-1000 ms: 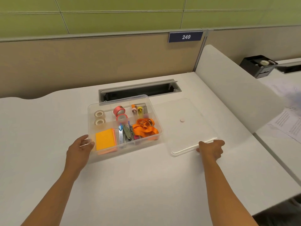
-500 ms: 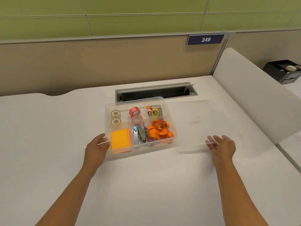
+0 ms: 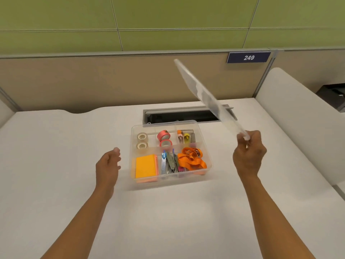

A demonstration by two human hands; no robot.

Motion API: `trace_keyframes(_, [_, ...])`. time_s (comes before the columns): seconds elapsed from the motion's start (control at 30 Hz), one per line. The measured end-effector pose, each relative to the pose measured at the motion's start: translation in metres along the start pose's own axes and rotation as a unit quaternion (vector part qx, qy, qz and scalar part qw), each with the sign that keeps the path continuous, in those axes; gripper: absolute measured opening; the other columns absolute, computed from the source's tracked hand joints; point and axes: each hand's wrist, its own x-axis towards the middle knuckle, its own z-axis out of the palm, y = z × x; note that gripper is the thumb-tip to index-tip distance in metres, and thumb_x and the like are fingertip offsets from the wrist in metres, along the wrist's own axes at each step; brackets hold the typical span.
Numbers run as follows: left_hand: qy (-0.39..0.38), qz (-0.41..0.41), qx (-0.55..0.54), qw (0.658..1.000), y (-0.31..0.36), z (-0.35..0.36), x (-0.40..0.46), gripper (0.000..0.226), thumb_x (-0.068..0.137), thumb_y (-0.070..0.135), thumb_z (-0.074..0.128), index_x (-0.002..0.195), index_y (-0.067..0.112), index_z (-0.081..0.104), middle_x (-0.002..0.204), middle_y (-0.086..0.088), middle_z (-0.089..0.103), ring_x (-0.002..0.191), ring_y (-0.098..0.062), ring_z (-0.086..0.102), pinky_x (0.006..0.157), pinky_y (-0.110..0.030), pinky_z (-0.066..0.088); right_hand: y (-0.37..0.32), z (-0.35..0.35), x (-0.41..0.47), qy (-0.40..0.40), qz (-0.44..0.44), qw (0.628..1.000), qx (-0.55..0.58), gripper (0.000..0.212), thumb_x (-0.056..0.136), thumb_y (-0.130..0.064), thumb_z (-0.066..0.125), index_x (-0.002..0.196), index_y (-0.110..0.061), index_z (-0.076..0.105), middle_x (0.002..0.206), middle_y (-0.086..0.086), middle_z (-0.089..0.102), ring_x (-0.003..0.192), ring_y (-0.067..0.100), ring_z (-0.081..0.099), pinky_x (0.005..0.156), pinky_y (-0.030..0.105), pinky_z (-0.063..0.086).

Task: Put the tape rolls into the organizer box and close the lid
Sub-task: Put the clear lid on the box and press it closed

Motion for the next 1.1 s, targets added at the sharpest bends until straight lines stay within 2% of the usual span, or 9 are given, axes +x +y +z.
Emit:
trace_keyframes(0.07, [-0.023,-0.02,-0.059,0.998,0.016,-0.001,0.005,0.05,0.089,0.06,0.047,0.111,0.019,0.065,0.115,-0.004,0.067,0.105,-0.022,0.064,0.087,-0.043,0.053,-0.009,0.008,-0.001,-0.038,-0.068,0.997,0.007,0.013,0.087,0.002,0.06,0.096,-0.008,0.058,0.096,0.014,0.069,0.088,0.024,0.065,0.076,0.009,0.047])
trace_keyframes(0.17, [-0.062,-0.042,-0.115,0.991,0.034,-0.004,0.01,0.07,0.08,0.071,0.043,0.12,0.016,0.061,0.117,-0.007,0.065,0.106,-0.026,0.064,0.091,-0.046,0.051,-0.021,0.018,-0.002,-0.097,-0.139,0.985,0.03,0.016,0.083,0.006,0.063,0.099,0.004,0.063,0.112,0.022,0.067,0.11,0.034,0.061,0.094,0.039,0.05])
trace_keyframes(0.27, [-0.128,-0.081,-0.212,0.965,0.046,-0.011,0.014,0.083,0.075,0.076,0.04,0.126,0.012,0.058,0.116,-0.009,0.067,0.105,-0.028,0.065,0.088,-0.043,0.051,-0.025,0.022,-0.005,-0.183,-0.182,0.964,0.068,0.037,0.071,0.01,0.077,0.101,-0.004,0.06,0.119,0.026,0.063,0.119,0.038,0.054,0.099,0.055,0.045])
trace_keyframes(0.43, [-0.188,-0.084,-0.273,0.94,0.05,-0.021,0.015,0.041,0.095,0.035,0.049,0.121,0.006,0.061,0.089,-0.001,0.073,0.08,-0.013,0.069,0.071,-0.024,0.057,-0.02,0.028,-0.015,-0.25,-0.198,0.945,0.073,0.027,0.077,-0.014,0.073,0.101,-0.002,0.066,0.122,0.025,0.062,0.118,0.037,0.056,0.094,0.045,0.05])
trace_keyframes(0.57, [-0.159,-0.055,-0.203,0.965,0.036,-0.021,0.009,0.026,0.096,0.015,0.048,0.113,0.013,0.067,0.089,0.001,0.074,0.073,-0.01,0.067,0.07,-0.022,0.052,-0.004,0.029,-0.019,-0.222,-0.084,0.967,0.089,0.027,0.087,-0.016,0.062,0.113,-0.015,0.068,0.124,0.008,0.06,0.116,0.02,0.056,0.093,0.012,0.044])
trace_keyframes(0.73, [-0.158,-0.064,-0.165,0.971,0.023,-0.01,0.008,0.022,0.096,0.013,0.05,0.109,0.015,0.067,0.091,-0.001,0.075,0.075,-0.011,0.069,0.073,-0.024,0.053,0.013,0.026,-0.023,-0.348,0.118,0.908,0.202,0.054,0.086,0.008,0.062,0.126,-0.029,0.06,0.109,0.005,0.072,0.102,0.024,0.068,0.088,0.043,0.055])
trace_keyframes(0.9, [-0.142,-0.095,-0.164,0.972,0.009,-0.002,0.011,0.021,0.095,0.01,0.051,0.112,0.009,0.065,0.091,-0.004,0.075,0.072,-0.012,0.069,0.069,-0.023,0.055,0.023,0.018,-0.021,-0.385,0.256,0.845,0.27,0.057,0.096,0.005,0.047,0.143,-0.027,0.037,0.107,0.008,0.073,0.091,0.022,0.07,0.072,0.026,0.055])
trace_keyframes(1.0, [-0.129,-0.093,-0.143,0.977,0.005,0.002,0.013,0.021,0.096,0.009,0.051,0.113,0.008,0.064,0.093,-0.008,0.072,0.072,-0.014,0.068,0.063,-0.021,0.055,0.027,0.022,-0.017,-0.344,0.38,0.817,0.265,0.047,0.089,0.016,0.035,0.128,-0.005,0.051,0.096,0.015,0.074,0.07,0.022,0.066,0.055,0.027,0.05])
trace_keyframes(1.1, [-0.092,-0.061,-0.05,0.993,-0.001,0.01,0.015,0.024,0.096,0.012,0.051,0.116,0.007,0.062,0.091,-0.005,0.068,0.071,-0.017,0.061,0.062,-0.025,0.048,0.026,0.032,-0.018,-0.322,0.41,0.835,0.176,0.037,0.085,0.002,0.039,0.112,-0.005,0.062,0.087,0.013,0.074,0.051,0.016,0.056,0.044,0.025,0.037])
